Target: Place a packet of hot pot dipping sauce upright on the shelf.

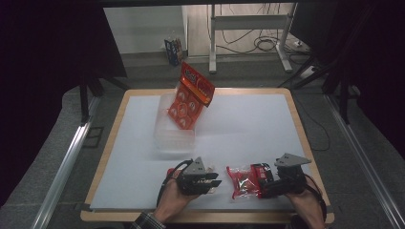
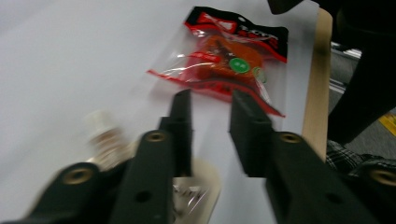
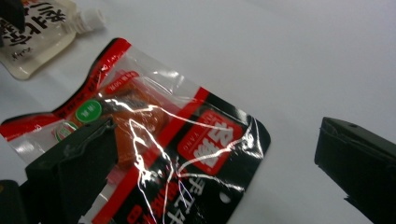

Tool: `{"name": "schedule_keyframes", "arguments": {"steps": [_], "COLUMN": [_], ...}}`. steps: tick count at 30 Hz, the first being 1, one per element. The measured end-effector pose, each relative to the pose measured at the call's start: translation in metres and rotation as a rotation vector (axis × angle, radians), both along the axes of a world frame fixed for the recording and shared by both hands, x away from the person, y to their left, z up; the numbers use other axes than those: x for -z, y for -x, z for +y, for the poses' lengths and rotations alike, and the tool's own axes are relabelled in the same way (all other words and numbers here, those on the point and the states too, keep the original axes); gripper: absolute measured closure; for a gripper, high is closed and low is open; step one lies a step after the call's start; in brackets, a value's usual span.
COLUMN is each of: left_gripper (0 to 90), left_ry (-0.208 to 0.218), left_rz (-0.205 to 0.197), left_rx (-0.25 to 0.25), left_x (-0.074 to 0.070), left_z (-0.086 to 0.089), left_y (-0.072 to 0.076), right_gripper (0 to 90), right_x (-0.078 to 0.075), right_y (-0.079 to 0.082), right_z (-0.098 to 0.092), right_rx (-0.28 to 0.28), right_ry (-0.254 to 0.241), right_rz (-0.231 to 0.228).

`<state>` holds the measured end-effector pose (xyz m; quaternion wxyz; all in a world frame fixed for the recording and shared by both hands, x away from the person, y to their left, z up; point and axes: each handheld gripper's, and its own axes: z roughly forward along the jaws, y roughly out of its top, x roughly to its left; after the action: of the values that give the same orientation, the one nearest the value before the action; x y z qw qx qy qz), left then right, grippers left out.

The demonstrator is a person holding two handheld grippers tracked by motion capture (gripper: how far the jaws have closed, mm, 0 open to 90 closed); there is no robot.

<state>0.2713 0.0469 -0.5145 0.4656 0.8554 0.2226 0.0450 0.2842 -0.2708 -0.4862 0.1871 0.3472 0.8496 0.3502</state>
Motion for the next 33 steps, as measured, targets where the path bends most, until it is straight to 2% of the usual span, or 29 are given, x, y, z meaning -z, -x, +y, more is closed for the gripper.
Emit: {"name": "schedule_keyframes", "arguments": {"steps": [3, 5, 11, 16, 19, 20, 24, 25, 28, 33], "left_gripper": [86.4, 89.7, 89.8, 89.8, 89.8, 89.8, 89.8, 89.8, 89.8, 89.8], "left_ry": [-0.016, -0.028, -0.050, -0.075, -0.123, -0.119, -0.148, -0.141, -0.182, -0.203], "left_rz": [-0.016, -0.029, -0.056, -0.062, -0.062, -0.059, -0.058, -0.049, -0.060, -0.053], "left_rx": [0.016, 0.032, 0.067, 0.055, 0.053, 0.045, 0.038, 0.030, 0.031, 0.031], "left_x": [0.000, -0.002, -0.006, -0.003, 0.002, 0.005, 0.009, 0.010, 0.011, 0.013], "left_z": [-0.012, -0.022, -0.052, -0.068, -0.070, -0.069, -0.064, -0.064, -0.064, -0.062], "left_y": [-0.001, -0.001, -0.004, -0.008, -0.009, -0.008, -0.009, -0.009, -0.008, -0.009], "right_gripper": [0.0, 0.0, 0.0, 0.0, 0.0, 0.0, 0.0, 0.0, 0.0, 0.0], "right_x": [0.001, 0.002, 0.002, 0.002, 0.001, 0.001, 0.002, 0.002, 0.001, 0.001], "right_y": [0.002, 0.004, 0.006, 0.008, 0.009, 0.009, 0.009, 0.009, 0.010, 0.012], "right_z": [-0.006, -0.009, -0.014, -0.017, -0.019, -0.020, -0.023, -0.023, -0.023, -0.025], "right_rx": [0.013, 0.020, 0.028, 0.033, 0.038, 0.040, 0.045, 0.047, 0.045, 0.044], "right_ry": [-0.003, -0.003, -0.005, -0.008, -0.011, -0.013, -0.016, -0.015, -0.015, -0.023], "right_rz": [0.006, 0.011, 0.014, 0.015, 0.014, 0.014, 0.023, 0.025, 0.025, 0.033]}}
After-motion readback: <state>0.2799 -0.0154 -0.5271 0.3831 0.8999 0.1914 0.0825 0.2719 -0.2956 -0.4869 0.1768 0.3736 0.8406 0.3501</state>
